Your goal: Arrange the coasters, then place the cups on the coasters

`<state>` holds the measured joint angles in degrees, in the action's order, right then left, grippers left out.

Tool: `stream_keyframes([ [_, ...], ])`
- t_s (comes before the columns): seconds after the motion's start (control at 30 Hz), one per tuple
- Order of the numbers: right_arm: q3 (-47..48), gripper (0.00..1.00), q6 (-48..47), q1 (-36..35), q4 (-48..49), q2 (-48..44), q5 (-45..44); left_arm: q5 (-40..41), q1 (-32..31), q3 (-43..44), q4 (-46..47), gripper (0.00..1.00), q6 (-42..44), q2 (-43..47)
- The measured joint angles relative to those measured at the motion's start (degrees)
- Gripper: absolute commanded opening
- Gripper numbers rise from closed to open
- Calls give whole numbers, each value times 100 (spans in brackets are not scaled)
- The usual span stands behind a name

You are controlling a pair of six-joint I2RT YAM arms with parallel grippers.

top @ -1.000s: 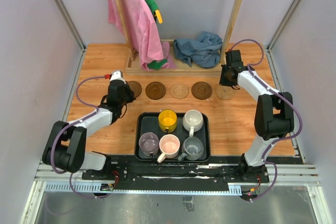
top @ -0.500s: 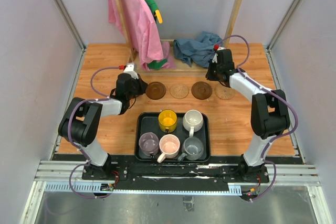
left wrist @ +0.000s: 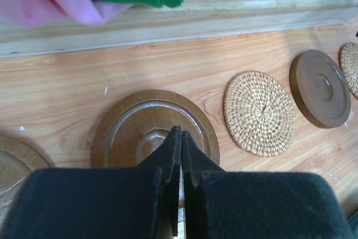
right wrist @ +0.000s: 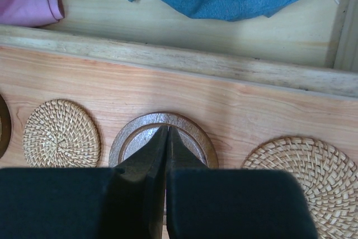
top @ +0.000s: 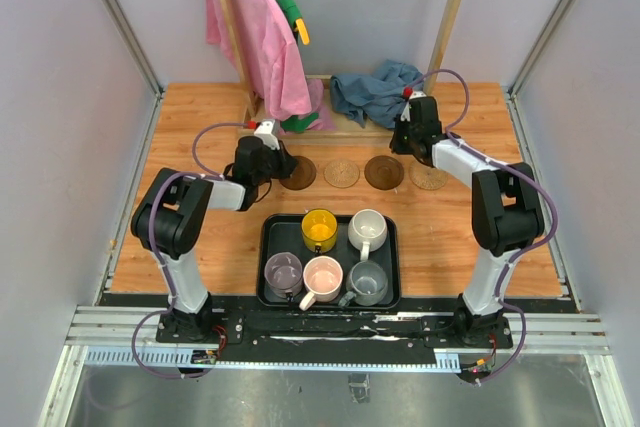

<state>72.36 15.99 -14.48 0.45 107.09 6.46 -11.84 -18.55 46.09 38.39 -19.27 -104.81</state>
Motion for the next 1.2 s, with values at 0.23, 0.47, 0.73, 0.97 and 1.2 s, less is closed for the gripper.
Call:
stream_keyframes([
  [0.23, -122, 1, -44, 0, 105, -44, -35, -92, -57, 28, -15, 1, -7, -48],
  [0.47, -232, 1, -39, 0, 103, -175, -55, -48, -61, 42, -83, 1, -50, -61],
  [0.73, -271, 1, -37, 0, 101, -302, -52, 111, -63, 42, -127, 1, -96, -225],
  [0.97, -291, 1, -11, 0, 96, -361, -44, 260, -66, 42, -181, 0, -223, -369],
  [1.2, -361, 1, 26, 0, 96, -435, -44, 448, -72, 133, -291, 0, -337, -496],
])
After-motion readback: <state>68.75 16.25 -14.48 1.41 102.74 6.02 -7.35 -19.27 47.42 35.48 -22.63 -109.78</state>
